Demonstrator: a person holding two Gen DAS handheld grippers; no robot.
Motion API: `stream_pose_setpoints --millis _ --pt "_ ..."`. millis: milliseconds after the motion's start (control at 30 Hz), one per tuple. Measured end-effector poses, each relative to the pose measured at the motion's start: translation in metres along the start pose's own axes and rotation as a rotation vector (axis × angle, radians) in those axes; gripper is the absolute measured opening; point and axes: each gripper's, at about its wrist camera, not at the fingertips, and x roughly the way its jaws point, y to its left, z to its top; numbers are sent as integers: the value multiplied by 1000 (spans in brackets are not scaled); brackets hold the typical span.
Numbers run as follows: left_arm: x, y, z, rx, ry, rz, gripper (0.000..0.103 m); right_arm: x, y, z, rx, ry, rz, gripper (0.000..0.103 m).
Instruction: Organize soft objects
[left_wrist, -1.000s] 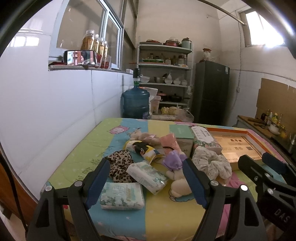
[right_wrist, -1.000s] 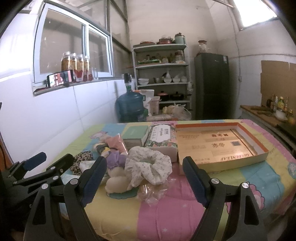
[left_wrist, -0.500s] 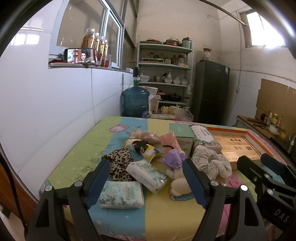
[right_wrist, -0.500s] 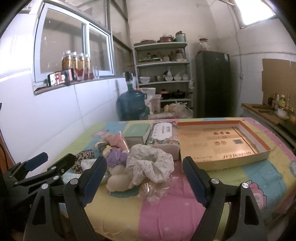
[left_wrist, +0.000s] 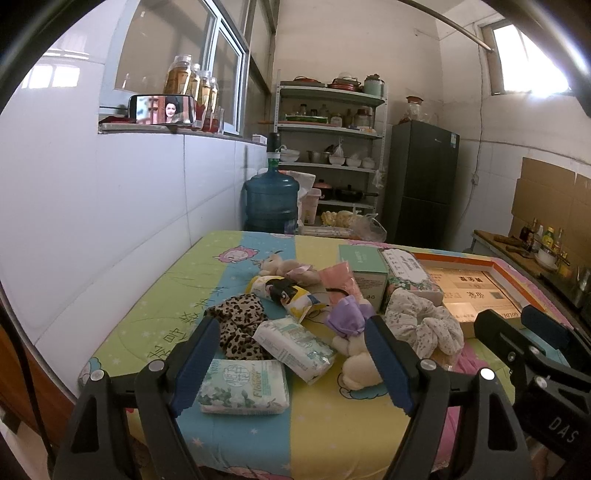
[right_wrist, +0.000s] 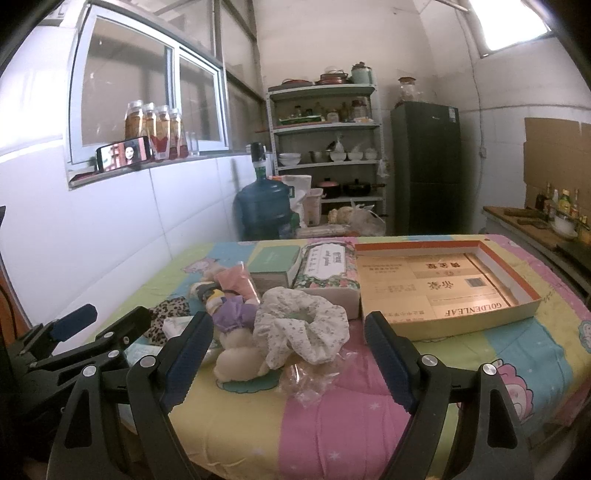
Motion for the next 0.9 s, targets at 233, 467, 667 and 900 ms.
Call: stream_pose_setpoints --millis 233,467,667,900 --pt "0 0 0 -1 1 0 81 0 0 0 0 0 0 85" --pt "0 1 0 -1 1 -1 81 0 1 0 -1 1 2 85" --pt "1 3 -2 -6 4 0 81 1 1 0 -2 2 2 85" --pt "1 5 -2 -5 -2 2 81 3 4 -1 -6 7 3 85"
